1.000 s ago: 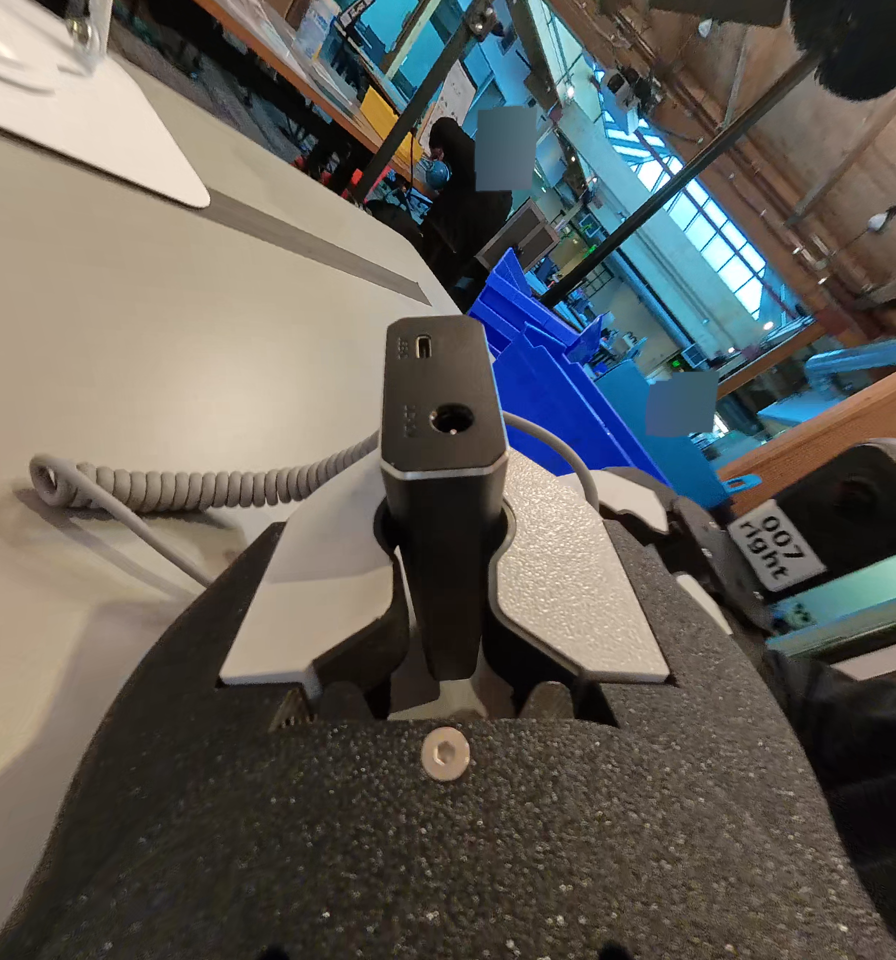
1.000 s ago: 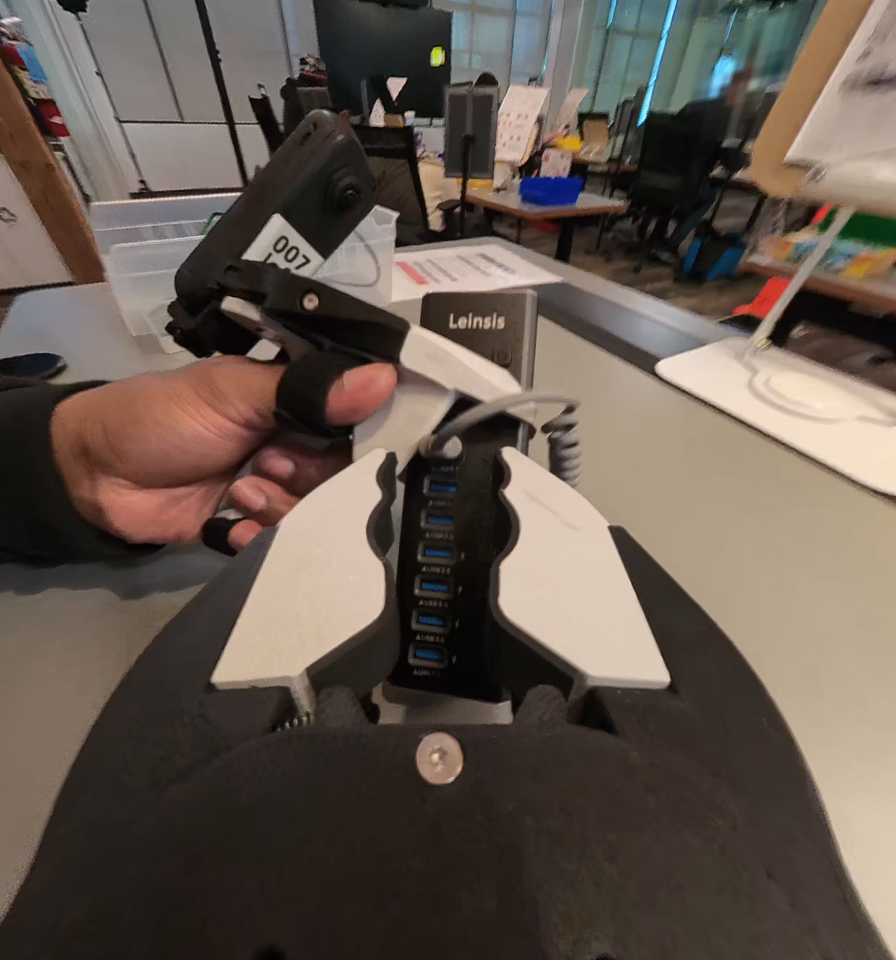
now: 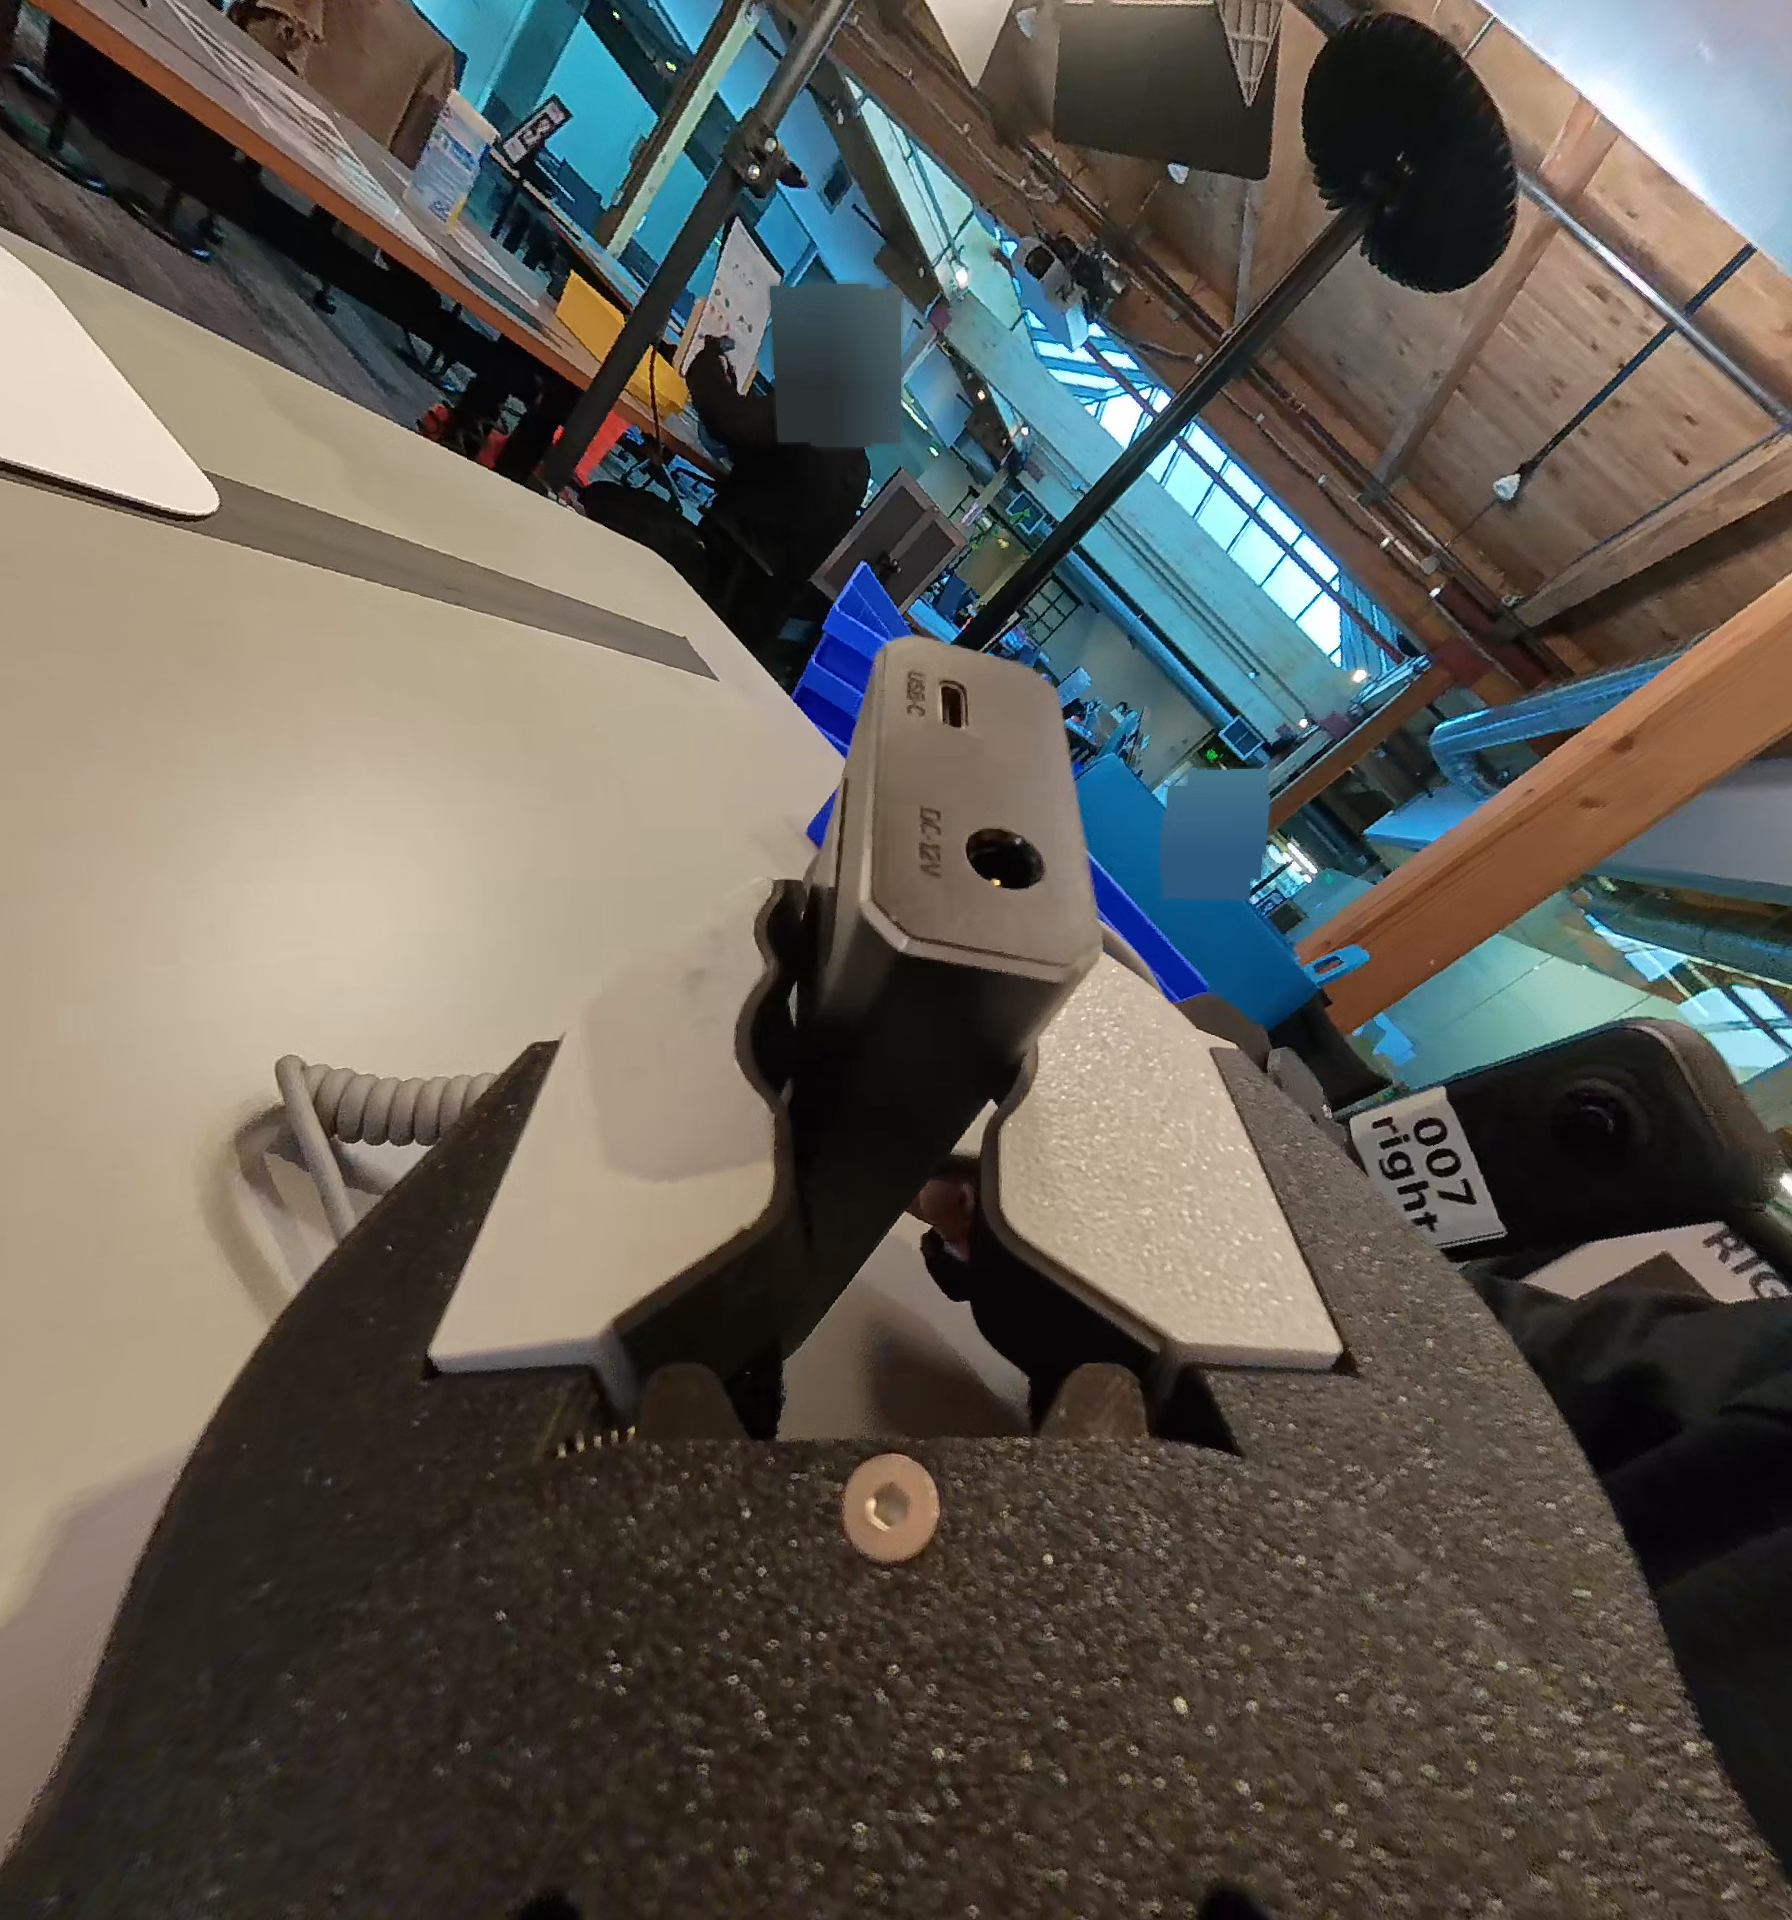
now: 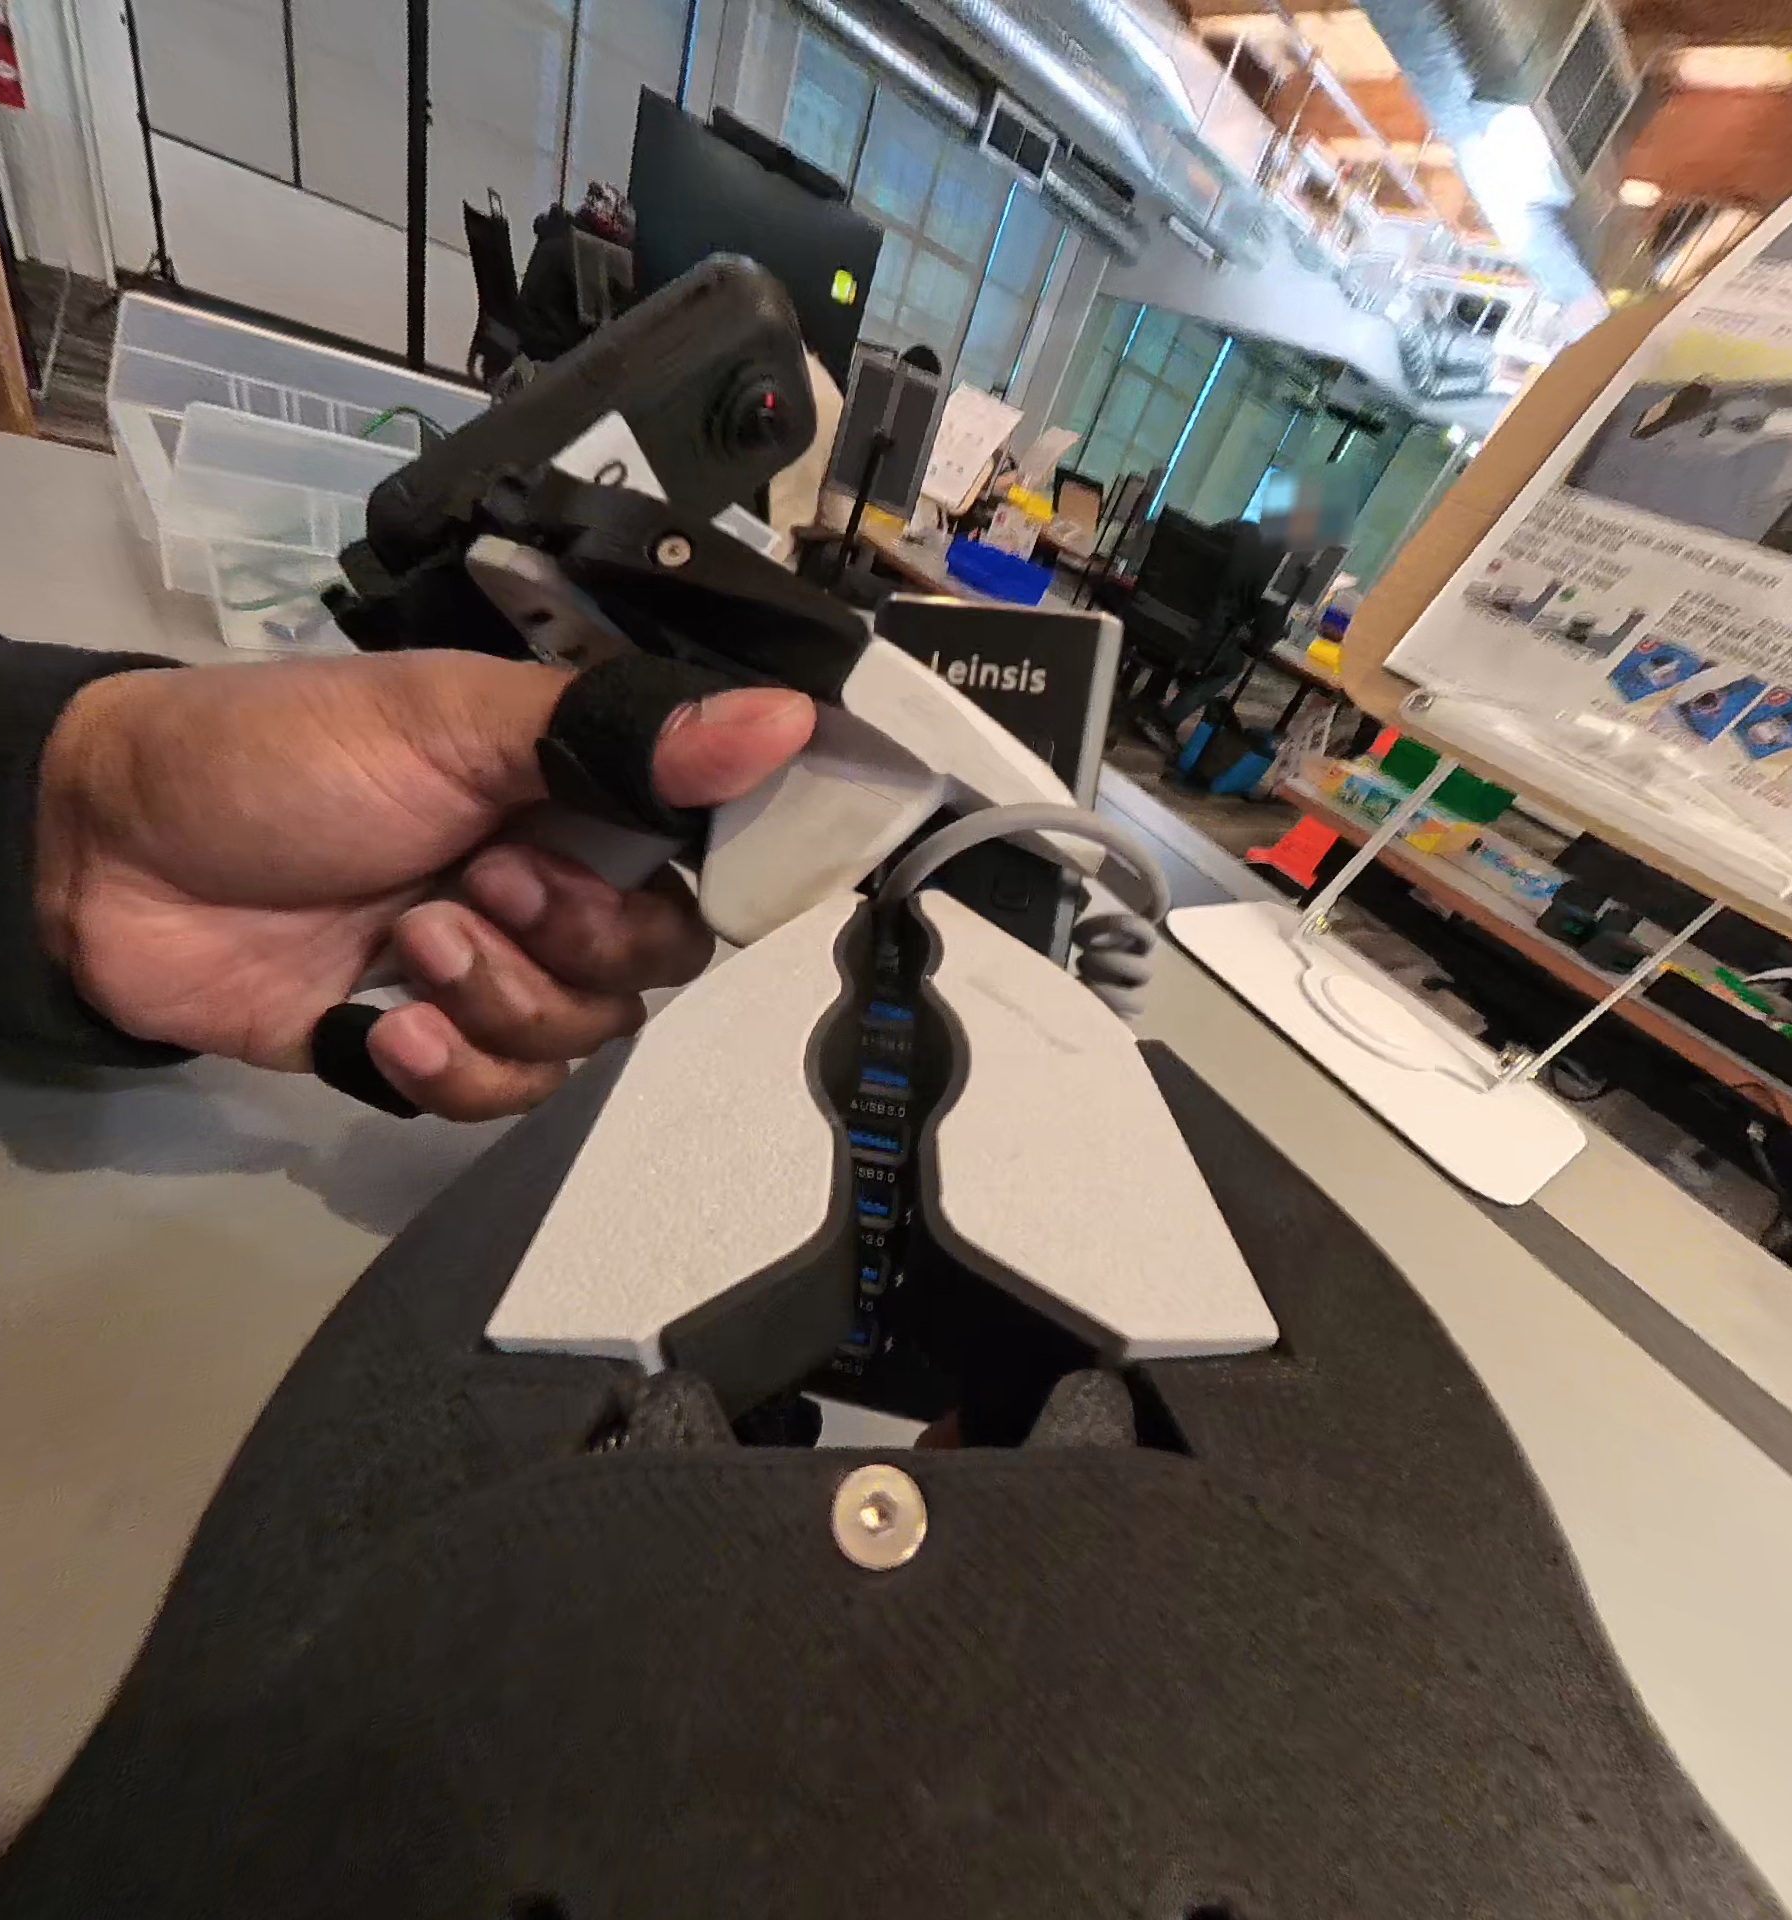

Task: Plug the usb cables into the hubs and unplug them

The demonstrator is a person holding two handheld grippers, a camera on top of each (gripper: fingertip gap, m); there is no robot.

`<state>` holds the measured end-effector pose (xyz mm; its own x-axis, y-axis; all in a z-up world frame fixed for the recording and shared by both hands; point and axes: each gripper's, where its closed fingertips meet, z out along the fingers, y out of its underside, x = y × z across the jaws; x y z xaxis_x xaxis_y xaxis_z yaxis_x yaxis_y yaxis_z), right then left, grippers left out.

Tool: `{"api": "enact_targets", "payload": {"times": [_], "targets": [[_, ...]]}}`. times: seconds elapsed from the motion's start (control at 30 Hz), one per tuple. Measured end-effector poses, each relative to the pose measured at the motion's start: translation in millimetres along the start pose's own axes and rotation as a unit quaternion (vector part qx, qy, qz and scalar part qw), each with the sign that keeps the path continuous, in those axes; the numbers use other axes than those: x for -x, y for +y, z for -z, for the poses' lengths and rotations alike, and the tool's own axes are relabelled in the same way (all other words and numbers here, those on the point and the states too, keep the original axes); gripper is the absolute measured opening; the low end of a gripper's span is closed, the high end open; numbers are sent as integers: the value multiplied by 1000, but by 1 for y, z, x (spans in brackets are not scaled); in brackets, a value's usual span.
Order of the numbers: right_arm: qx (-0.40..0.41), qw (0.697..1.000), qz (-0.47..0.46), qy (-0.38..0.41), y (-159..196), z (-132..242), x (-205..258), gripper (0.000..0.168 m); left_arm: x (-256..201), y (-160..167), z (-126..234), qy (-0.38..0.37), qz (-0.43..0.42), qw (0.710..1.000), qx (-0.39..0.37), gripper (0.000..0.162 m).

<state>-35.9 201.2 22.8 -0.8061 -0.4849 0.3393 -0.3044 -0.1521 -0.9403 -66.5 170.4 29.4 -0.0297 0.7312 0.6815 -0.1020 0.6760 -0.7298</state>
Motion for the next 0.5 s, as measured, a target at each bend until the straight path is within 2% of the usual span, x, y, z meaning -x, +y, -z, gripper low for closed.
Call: {"api": "enact_targets", "payload": {"times": [0.33,0.5], "targets": [[-12,999,-28,-28,-7,0,2,4,-3,1,-1,20,-28,999,25,31],[-37,997,-3,-62,-12,16,-2,16,-3,-17,9,31,-35,998,35,31]]}}
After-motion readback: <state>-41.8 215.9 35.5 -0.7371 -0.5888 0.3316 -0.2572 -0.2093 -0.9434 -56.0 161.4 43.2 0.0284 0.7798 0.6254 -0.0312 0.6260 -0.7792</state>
